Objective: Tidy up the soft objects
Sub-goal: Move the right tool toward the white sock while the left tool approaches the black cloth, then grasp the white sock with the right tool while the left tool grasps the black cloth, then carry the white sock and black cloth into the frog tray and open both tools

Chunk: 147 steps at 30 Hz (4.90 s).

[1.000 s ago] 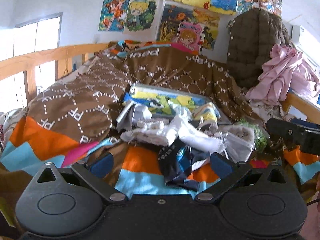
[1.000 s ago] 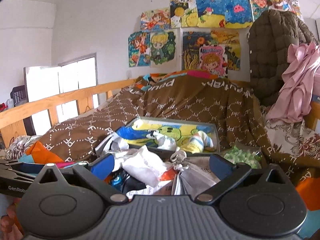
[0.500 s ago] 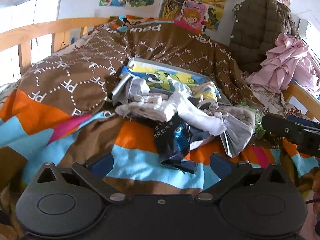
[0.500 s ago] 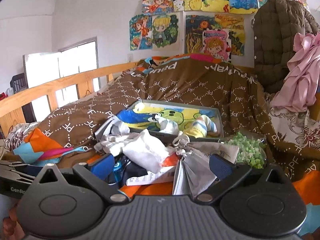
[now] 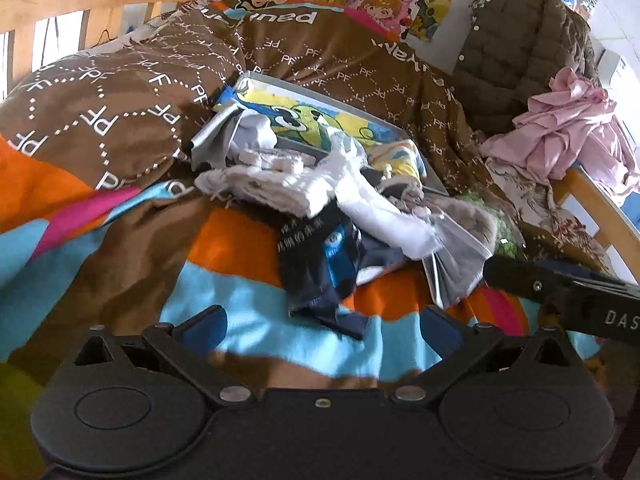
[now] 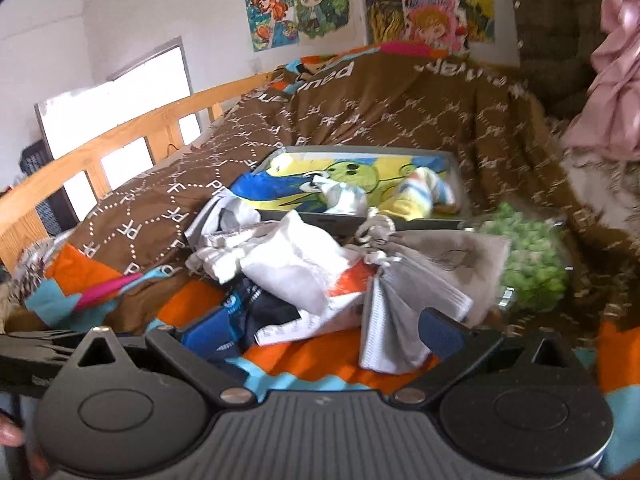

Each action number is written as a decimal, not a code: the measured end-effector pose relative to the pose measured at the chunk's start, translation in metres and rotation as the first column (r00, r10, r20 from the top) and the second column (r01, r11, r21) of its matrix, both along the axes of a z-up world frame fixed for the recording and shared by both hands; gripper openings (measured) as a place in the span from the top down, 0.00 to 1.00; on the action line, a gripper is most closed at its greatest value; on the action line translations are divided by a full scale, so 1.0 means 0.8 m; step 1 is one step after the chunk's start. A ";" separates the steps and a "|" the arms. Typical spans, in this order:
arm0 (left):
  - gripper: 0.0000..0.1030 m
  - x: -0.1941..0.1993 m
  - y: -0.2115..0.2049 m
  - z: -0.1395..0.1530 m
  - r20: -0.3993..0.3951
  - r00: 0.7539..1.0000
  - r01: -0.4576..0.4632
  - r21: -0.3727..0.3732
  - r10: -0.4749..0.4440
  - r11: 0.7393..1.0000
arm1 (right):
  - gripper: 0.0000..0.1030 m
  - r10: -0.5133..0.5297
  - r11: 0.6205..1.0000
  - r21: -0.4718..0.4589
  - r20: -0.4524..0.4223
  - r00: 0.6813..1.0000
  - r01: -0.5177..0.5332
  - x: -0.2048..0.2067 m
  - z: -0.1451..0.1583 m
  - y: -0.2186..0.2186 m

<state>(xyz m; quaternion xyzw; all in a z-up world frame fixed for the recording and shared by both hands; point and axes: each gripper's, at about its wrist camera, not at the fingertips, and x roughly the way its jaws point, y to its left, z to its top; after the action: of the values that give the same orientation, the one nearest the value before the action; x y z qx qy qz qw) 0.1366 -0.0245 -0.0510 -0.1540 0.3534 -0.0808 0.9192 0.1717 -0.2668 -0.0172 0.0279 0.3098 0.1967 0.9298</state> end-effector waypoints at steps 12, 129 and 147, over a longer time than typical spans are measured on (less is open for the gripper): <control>0.01 0.057 -0.007 -0.022 0.001 0.998 0.065 0.107 -0.066 0.992 | 0.00 0.195 0.976 -0.110 0.074 0.978 -0.186 0.079 -0.019 0.060; 0.95 0.398 -0.130 -0.027 0.078 0.995 -0.077 0.111 0.068 0.991 | 0.83 -0.164 0.909 0.380 -0.054 0.985 0.172 0.289 -0.081 -0.104; 0.39 0.354 -0.098 -0.011 0.099 0.992 -0.088 0.049 0.083 0.995 | 0.27 -0.126 0.876 0.467 -0.012 0.992 0.117 0.282 -0.062 -0.117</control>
<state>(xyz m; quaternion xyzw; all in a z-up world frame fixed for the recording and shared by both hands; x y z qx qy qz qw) 0.4195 -0.1030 -0.0595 -0.1405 0.3035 -0.0395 0.9416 0.3970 -0.3601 -0.0664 0.2684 0.2425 0.2071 0.9090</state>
